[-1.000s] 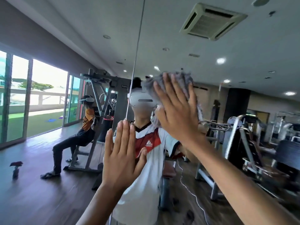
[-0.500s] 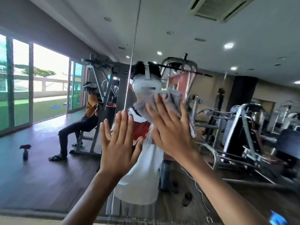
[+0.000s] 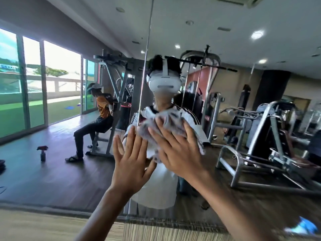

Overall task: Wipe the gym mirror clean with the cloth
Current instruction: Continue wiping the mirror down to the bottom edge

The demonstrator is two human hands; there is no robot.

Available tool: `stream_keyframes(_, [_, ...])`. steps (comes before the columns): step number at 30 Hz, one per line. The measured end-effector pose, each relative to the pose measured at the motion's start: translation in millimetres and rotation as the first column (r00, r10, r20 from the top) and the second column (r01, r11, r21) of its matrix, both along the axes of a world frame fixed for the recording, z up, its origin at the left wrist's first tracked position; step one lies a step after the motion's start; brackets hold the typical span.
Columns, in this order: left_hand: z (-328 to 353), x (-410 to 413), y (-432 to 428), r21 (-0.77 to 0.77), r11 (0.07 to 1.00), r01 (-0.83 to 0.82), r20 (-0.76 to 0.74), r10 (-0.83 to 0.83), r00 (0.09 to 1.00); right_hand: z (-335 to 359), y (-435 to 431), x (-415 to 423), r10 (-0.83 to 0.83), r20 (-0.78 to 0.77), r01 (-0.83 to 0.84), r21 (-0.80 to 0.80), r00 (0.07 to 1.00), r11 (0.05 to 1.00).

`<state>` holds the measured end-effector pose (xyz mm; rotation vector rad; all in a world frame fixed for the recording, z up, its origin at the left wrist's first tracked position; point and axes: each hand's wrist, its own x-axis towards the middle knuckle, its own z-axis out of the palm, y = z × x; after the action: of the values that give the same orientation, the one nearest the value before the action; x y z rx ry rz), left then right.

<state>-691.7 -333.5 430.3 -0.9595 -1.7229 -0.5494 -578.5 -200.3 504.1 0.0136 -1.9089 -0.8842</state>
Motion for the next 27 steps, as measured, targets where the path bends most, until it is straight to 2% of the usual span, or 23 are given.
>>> stream_keyframes(1, [-9,1,-1,-0.013,1.000,0.001,0.018,-0.001,1.000,-9,14,14,-0.007,0.058,0.004,0.055,0.998,0.998])
stream_keyframes(3, [-26,3,-1,-0.017,1.000,0.005,0.058,-0.004,0.998,-7,37,38,-0.032,0.040,0.031,0.020,0.999,0.999])
stream_keyframes(5, [-32,4,2,0.006,1.000,0.005,0.084,-0.006,0.996,19,42,34,-0.058,-0.145,0.038,-0.141,0.988,0.989])
stream_keyframes(7, [-29,4,4,0.004,1.000,0.000,0.096,-0.001,0.995,46,15,5,-0.111,-0.366,-0.010,-0.312,0.924,0.950])
stream_keyframes(8, [-29,3,3,-0.005,1.000,0.002,0.099,-0.002,0.995,53,-5,-13,-0.106,-0.411,-0.050,-0.352,0.906,0.935])
stream_keyframes(9, [-33,2,1,-0.023,1.000,0.005,0.099,-0.003,0.995,51,-24,-28,-0.067,-0.397,-0.075,-0.332,0.915,0.940])
stream_keyframes(11, [-50,0,-5,-0.060,0.998,0.014,0.102,-0.008,0.995,24,-43,-42,0.025,-0.219,-0.065,-0.179,0.975,0.982])
stream_keyframes(13, [-73,0,-13,-0.109,0.994,0.012,0.112,0.001,0.994,-15,-30,-25,0.020,-0.005,-0.020,-0.016,1.000,1.000])
stream_keyframes(15, [-92,1,-18,-0.136,0.991,0.015,0.130,0.003,0.991,-41,1,6,0.003,0.070,-0.008,0.066,0.998,0.998])
stream_keyframes(17, [-98,2,-19,-0.130,0.991,0.028,0.144,-0.009,0.990,-42,28,30,-0.023,0.049,0.021,0.042,0.999,0.999])
stream_keyframes(18, [-97,1,-18,-0.118,0.992,0.031,0.144,-0.013,0.989,-32,34,33,-0.033,-0.006,0.033,-0.012,0.999,0.999])
stream_keyframes(21, [-95,2,-18,-0.104,0.994,0.037,0.142,-0.022,0.990,3,10,6,-0.057,-0.299,-0.024,-0.261,0.952,0.965])
stream_keyframes(23, [-94,4,-19,-0.108,0.994,0.034,0.142,-0.019,0.990,3,-23,-23,-0.037,-0.362,-0.084,-0.313,0.931,0.946])
stream_keyframes(25, [-104,6,-21,-0.134,0.990,0.034,0.172,-0.011,0.985,-33,-39,-36,0.028,-0.178,-0.061,-0.182,0.984,0.981])
stream_keyframes(27, [-125,6,-29,-0.189,0.982,0.029,0.203,0.010,0.979,-78,-24,-17,-0.003,0.062,0.002,0.016,0.998,1.000])
